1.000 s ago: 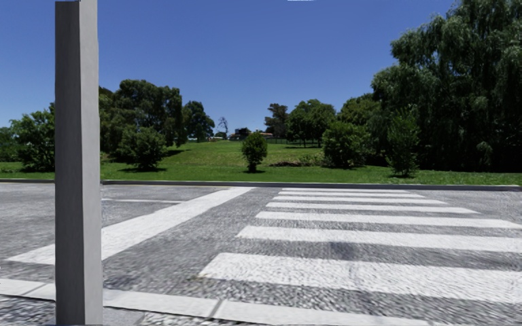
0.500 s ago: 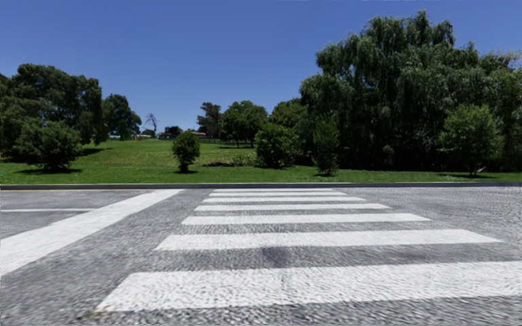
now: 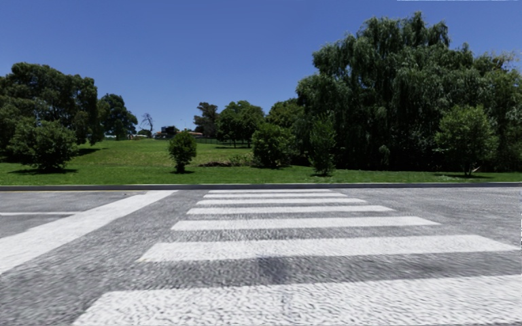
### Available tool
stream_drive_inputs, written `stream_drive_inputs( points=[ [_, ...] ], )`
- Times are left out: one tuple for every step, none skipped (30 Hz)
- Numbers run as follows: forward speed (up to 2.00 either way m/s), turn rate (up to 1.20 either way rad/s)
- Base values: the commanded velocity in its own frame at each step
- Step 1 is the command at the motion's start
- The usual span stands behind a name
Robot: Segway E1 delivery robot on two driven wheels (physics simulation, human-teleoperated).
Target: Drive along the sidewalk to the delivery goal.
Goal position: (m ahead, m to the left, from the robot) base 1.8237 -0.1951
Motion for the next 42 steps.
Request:
stream_drive_inputs(
  points=[
    [0.54,-0.28],
    [0.54,-0.28],
    [0.54,-0.28],
    [0.54,-0.28],
    [0.54,-0.28],
    [0.54,-0.28],
    [0.54,-0.28],
    [0.54,-0.28],
    [0.54,-0.28],
    [0.54,-0.28],
    [0.54,-0.28],
    [0.55,-0.39],
    [0.55,-0.49],
    [0.55,-0.52],
    [0.56,-0.52],
    [0.56,-0.52],
    [0.56,-0.52],
    [0.56,-0.38],
    [0.57,-0.28],
    [0.57,-0.28],
    [0.58,-0.19],
    [0.61,-0.14],
    [0.70,-0.13],
    [0.73,-0.13],
    [0.73,-0.13],
    [0.74,-0.13],
    [0.77,-0.13],
    [0.80,-0.13],
    [0.80,-0.13],
    [0.80,-0.14],
    [0.85,-0.14],
    [0.87,-0.14],
    [0.87,-0.14],
    [0.87,-0.14],
    [0.87,-0.14],
    [0.87,-0.15],
    [0.87,-0.18],
    [0.87,-0.18],
    [0.87,-0.19],
    [0.89,-0.21],
    [0.89,-0.23],
    [0.89,-0.23]
  ],
)
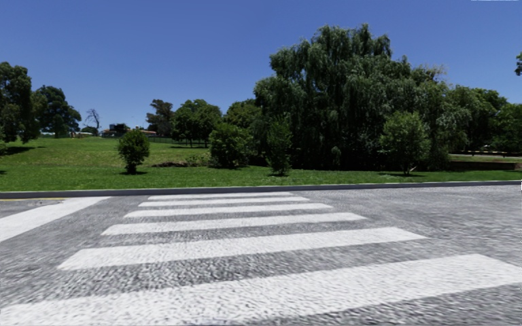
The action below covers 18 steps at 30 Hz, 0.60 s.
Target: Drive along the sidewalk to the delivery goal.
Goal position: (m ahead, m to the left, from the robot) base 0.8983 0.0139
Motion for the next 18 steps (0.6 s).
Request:
stream_drive_inputs(
  points=[
    [0.89,-0.25],
    [0.89,-0.26],
    [0.89,-0.27],
    [0.89,-0.27],
    [0.89,-0.29],
    [0.89,-0.36],
    [0.89,-0.52],
    [0.89,-0.52],
    [0.89,-0.57],
    [0.89,-0.58],
    [0.89,-0.51],
    [0.89,-0.51],
    [0.89,-0.33],
    [0.89,-0.15],
    [0.89,-0.02],
    [0.89,0.00],
    [0.89,0.00],
    [0.90,0.00]
  ],
)
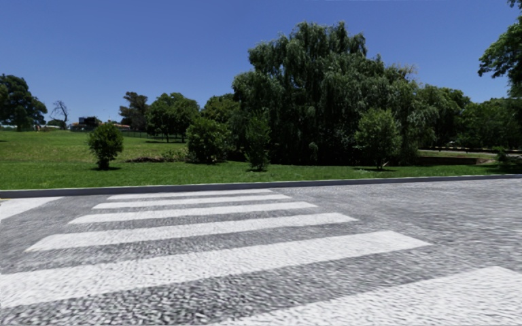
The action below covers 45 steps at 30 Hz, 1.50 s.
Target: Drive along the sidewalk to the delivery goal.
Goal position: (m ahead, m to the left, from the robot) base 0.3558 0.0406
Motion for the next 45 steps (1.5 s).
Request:
stream_drive_inputs(
  points=[
    [0.91,0.00],
    [0.94,0.00],
    [0.94,0.00],
    [0.98,0.00],
    [1.03,0.00],
    [1.04,0.00],
    [1.04,0.00],
    [1.04,0.00],
    [1.04,0.00],
    [1.04,0.00],
    [1.04,0.00],
    [1.04,0.00],
    [1.04,0.00],
    [1.04,0.00],
    [1.04,0.00],
    [1.04,0.00],
    [1.03,0.00],
    [1.03,0.00],
    [1.03,0.00],
    [1.02,0.00],
    [1.00,0.00],
    [0.98,0.00],
    [0.94,0.00],
    [0.94,0.00],
    [0.92,0.00],
    [0.92,0.00],
    [0.82,0.00],
    [0.82,0.00],
    [0.59,0.00],
    [0.23,0.00],
    [0.00,0.00],
    [0.00,0.00],
    [0.00,0.00],
    [0.00,0.00],
    [0.00,0.00],
    [0.00,0.00],
    [0.00,0.00],
    [0.00,0.00],
    [0.00,0.00],
    [0.00,0.00],
    [0.00,0.00],
    [0.00,0.00],
    [0.00,0.00],
    [0.00,0.00],
    [0.00,0.00]
  ],
)
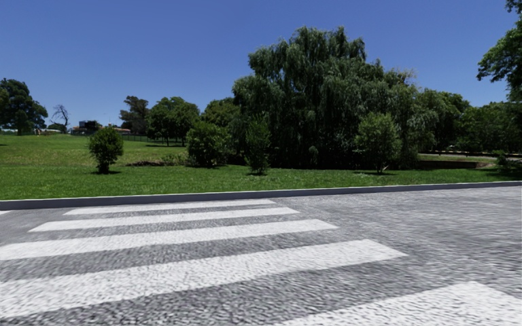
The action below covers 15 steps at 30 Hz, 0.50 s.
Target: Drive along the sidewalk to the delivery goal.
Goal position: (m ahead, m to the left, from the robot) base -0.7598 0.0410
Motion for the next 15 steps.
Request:
stream_drive_inputs(
  points=[
    [0.00,0.00],
    [0.00,0.00],
    [0.00,0.00],
    [0.00,0.00],
    [0.00,0.00],
    [0.00,0.00],
    [0.00,0.00],
    [0.00,0.00],
    [0.00,0.00],
    [0.00,0.00],
    [0.00,0.00],
    [0.00,0.00],
    [0.00,0.00],
    [0.00,0.00],
    [0.00,0.00]
  ],
)
